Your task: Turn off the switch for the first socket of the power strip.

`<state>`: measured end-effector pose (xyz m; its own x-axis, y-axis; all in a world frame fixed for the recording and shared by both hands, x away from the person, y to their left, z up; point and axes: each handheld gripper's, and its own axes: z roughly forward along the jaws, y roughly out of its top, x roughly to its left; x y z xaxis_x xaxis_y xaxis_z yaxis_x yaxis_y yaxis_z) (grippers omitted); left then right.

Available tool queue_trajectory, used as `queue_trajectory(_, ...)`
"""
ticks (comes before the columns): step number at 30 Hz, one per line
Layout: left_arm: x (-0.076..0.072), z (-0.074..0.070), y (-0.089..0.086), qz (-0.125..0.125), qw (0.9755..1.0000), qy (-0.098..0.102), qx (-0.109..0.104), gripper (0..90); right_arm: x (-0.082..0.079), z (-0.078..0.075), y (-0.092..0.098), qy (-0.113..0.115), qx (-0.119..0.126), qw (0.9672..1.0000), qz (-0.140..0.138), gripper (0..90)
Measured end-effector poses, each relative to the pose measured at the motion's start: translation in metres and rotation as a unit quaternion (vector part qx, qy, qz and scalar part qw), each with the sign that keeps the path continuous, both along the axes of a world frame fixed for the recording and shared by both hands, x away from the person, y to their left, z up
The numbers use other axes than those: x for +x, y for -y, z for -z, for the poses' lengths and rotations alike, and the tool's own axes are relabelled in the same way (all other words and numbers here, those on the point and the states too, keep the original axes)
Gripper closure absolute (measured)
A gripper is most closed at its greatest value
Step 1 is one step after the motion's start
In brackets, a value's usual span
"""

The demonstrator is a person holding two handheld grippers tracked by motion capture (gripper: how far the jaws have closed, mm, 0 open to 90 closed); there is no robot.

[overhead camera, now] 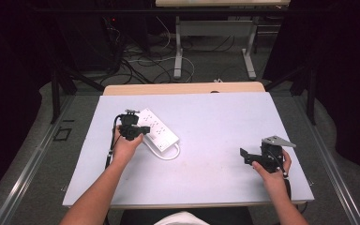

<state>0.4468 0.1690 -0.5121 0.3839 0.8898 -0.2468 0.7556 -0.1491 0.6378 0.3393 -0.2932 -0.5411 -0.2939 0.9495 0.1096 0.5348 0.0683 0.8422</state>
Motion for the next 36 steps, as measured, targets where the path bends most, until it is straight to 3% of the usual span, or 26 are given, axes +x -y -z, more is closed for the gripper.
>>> queue_trajectory(11,-0.002,-0.004,0.002,0.012,0.9999,0.004,-0.006,68.8,0.001,0.0,0.0,0.004,-0.004,1.0,-0.006,4.9)
queue_trajectory(18,-0.003,-0.006,0.006,0.023,0.9997,0.008,0.005,60.9,0.001,-0.001,0.001,0.004,-0.002,1.0,-0.005,5.0)
queue_trajectory(23,-0.003,-0.006,0.008,0.03,0.9993,0.019,0.008,51.6,0.001,-0.001,0.0,0.004,-0.004,1.0,-0.006,5.1)
queue_trajectory(29,-0.004,-0.005,0.01,0.04,0.998,0.039,0.03,45.0,0.0,-0.001,0.0,0.003,-0.002,1.0,-0.005,5.2)
queue_trajectory(36,-0.006,-0.006,0.01,0.049,0.9973,0.038,0.039,33.9,0.0,-0.001,-0.001,0.008,-0.002,1.0,-0.001,5.4)
